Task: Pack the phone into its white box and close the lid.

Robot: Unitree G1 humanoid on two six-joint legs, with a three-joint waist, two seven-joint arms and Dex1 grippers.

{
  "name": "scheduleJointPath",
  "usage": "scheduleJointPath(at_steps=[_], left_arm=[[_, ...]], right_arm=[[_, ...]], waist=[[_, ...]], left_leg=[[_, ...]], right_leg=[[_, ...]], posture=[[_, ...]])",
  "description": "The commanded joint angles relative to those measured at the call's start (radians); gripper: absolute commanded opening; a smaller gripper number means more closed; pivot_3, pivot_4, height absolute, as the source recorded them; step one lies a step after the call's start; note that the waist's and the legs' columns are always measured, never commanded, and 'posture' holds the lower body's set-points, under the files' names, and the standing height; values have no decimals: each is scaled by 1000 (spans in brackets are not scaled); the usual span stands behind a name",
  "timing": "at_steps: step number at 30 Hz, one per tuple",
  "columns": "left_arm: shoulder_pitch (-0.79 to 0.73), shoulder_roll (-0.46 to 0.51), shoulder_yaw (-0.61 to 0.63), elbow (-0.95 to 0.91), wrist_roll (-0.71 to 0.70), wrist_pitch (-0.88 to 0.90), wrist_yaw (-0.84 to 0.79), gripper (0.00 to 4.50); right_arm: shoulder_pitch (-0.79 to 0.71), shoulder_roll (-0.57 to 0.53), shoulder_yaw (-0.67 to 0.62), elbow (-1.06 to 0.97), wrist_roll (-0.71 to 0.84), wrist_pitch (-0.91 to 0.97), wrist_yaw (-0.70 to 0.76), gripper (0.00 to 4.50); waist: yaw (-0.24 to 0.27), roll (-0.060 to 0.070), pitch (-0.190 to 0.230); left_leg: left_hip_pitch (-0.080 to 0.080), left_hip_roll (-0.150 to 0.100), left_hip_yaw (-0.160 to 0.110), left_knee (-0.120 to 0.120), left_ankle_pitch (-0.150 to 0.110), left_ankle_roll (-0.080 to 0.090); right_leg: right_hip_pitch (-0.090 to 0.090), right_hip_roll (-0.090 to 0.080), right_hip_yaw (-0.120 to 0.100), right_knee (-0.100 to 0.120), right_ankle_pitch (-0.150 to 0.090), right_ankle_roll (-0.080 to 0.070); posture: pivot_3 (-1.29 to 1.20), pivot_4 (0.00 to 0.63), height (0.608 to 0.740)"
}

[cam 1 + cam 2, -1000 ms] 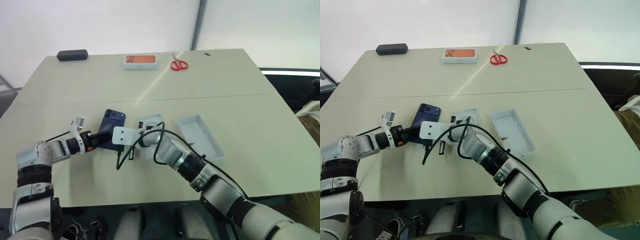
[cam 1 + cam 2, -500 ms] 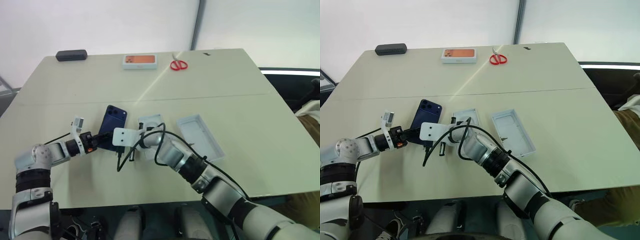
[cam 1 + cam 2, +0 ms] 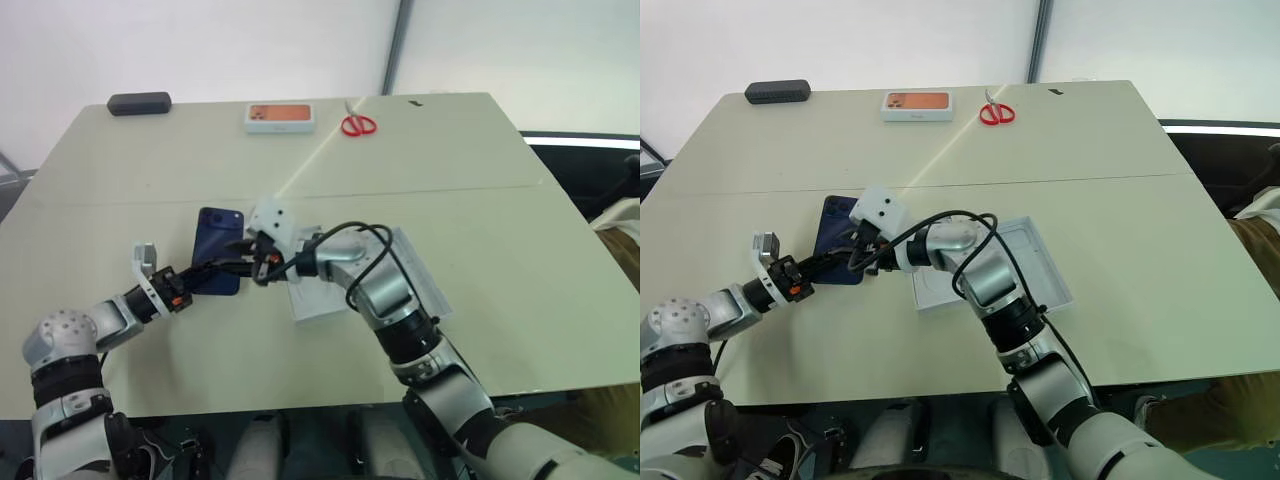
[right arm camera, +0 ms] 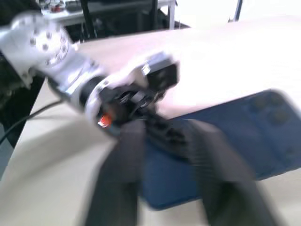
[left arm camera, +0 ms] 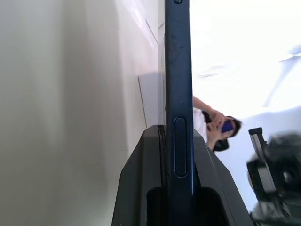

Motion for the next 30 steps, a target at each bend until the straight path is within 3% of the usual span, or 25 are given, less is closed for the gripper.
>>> scheduleJointPath(at_steps=[1, 2, 11, 15, 22, 25, 28, 30], left_arm=[[20, -20, 35, -71, -58, 9, 31, 0], [24, -24, 33, -84, -59, 4, 40, 0], [59, -45, 13, -233, -98, -15, 91, 0], [55, -67, 8, -259, -118, -14, 118, 0], [41, -89, 13, -280, -161, -7, 174, 0], [50, -100, 7, -291, -178, -8, 196, 0], [55, -103, 0, -301, -190, -9, 209, 0], [48, -102, 5, -298, -201, -9, 223, 0]], right_arm=[[28, -88, 36, -73, -9, -55, 35, 4008], [39, -115, 38, -91, 1, -58, 51, 4476], [164, -469, 59, -281, 42, -256, 307, 4476], [167, -532, 113, -232, -34, -333, 318, 4476], [158, -536, 142, -156, -79, -355, 309, 4476], [159, -536, 156, -132, -102, -364, 308, 3646], [160, -536, 161, -124, -115, -366, 309, 2280], [159, -526, 157, -135, -108, -347, 306, 2280]], waist=[[2, 0, 0], [1, 0, 0], [-1, -2, 2], [-1, -4, 3], [3, -7, 5], [4, -7, 5], [4, -7, 5], [4, -7, 5]], left_leg=[[0, 0, 0, 0, 0, 0], [0, 0, 0, 0, 0, 0], [0, 0, 1, 0, 0, 0], [0, 1, 1, 1, 0, 0], [0, 1, 1, 3, 0, 0], [0, 1, 1, 3, 0, 0], [0, 1, 1, 3, 0, 0], [0, 1, 1, 3, 0, 0]], right_leg=[[0, 0, 0, 0, 0, 0], [0, -1, 0, 0, 0, 0], [1, 1, 0, -2, 0, 0], [1, 1, 0, -2, 0, 0], [3, 2, 0, -2, 0, 0], [3, 1, 0, -2, 0, 0], [3, 1, 0, -3, 0, 0], [3, 1, 0, -2, 0, 0]], posture=[[0, 150, 740], [0, 150, 740], [0, 150, 740], [0, 150, 740], [0, 150, 740], [0, 150, 740], [0, 150, 740], [0, 150, 740]])
